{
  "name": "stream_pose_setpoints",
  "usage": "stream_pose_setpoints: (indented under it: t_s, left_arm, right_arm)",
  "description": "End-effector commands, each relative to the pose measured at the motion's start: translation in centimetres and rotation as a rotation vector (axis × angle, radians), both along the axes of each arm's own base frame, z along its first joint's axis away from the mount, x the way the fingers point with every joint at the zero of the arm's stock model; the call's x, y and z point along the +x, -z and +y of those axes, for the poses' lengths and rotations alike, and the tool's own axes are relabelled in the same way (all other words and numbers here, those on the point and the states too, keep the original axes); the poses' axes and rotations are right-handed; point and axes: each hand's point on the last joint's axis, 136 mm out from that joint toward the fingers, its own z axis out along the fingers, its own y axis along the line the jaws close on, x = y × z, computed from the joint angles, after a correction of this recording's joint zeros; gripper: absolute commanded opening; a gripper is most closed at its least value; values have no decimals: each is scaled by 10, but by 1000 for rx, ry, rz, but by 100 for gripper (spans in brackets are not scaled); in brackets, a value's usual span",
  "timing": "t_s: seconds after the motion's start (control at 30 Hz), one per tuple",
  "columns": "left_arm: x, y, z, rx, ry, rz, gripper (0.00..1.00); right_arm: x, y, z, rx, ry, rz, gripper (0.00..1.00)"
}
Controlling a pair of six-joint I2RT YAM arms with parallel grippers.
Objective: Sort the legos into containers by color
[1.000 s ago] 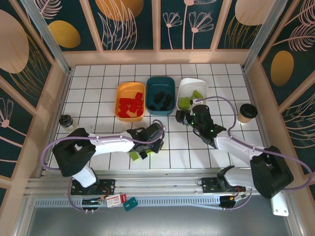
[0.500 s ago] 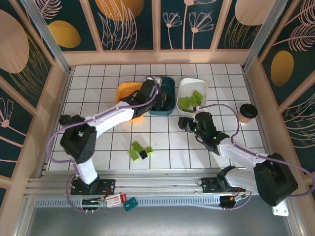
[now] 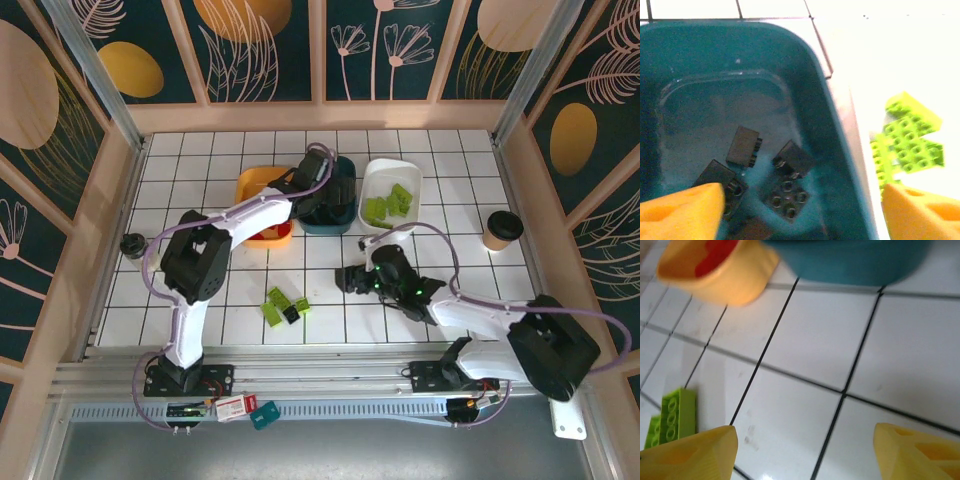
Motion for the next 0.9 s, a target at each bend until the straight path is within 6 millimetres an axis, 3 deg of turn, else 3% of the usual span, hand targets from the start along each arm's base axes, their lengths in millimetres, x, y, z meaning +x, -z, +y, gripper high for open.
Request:
stream_pose_setpoints:
  t_s: [0.0, 0.07, 0.2, 0.47, 0.67, 0.87]
  left_arm:
    - [-19, -66, 6, -129, 21, -83, 93]
    - [-38, -76, 18, -165, 15, -91, 98]
    - [-82, -86, 53, -217, -12, -103, 99]
    - [-148, -69, 115, -221, -89, -81, 99]
    - [-172, -51, 139, -199, -130, -49, 98]
    - [-184, -33, 149, -187, -149, -12, 99]
  right_arm:
    - [-12, 0, 34, -7, -122, -17, 74]
    - [-20, 6, 51, -38, -171, -20, 75]
    - [-37, 18, 81, -82, -264, -20, 77]
    - [-56, 27, 114, -122, -367, -54, 77]
    - [-59, 37, 116, -174, -380, -50, 77]
    - [-43, 52, 91, -294, -264, -52, 73]
